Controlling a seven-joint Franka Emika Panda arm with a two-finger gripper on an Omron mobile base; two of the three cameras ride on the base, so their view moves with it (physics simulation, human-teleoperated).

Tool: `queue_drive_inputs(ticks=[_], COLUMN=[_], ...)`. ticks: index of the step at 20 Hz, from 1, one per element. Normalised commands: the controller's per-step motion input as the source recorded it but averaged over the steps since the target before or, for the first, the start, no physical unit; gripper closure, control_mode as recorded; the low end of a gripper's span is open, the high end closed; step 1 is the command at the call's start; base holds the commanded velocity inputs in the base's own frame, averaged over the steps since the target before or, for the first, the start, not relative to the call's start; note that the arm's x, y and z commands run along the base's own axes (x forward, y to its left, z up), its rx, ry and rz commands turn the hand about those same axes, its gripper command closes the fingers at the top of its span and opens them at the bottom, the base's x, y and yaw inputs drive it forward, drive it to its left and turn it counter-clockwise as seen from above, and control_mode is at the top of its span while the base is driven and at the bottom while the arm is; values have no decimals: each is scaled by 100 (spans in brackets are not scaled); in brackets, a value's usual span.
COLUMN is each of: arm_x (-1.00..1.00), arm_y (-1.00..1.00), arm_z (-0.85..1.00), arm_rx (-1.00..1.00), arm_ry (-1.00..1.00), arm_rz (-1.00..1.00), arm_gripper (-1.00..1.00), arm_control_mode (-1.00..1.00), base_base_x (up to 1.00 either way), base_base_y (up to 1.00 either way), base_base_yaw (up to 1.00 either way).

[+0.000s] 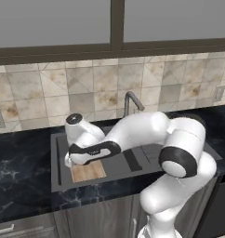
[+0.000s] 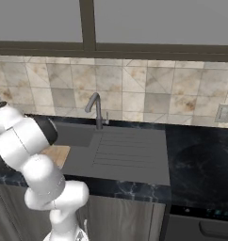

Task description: Move the cutting board and knife to the sink. Then move spray from the cabinet to the counter.

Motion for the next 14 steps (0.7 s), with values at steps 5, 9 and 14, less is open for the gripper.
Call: queue_drive_inputs(ticks=[5, 9, 14], arm_x=[-1, 0, -21], arm_y=[-15, -18, -48], arm_z=[100, 92, 55], arm_rx=[0, 0, 3], arm_ry=[-5, 5, 15], arm_rz=[-24, -24, -19], arm_gripper=[-100, -100, -100], arm_control_mode=[-100, -100, -100], base_base_x=[0, 0, 0], base_base_y=[0, 0, 0], base_base_yaw=[0, 0, 0])
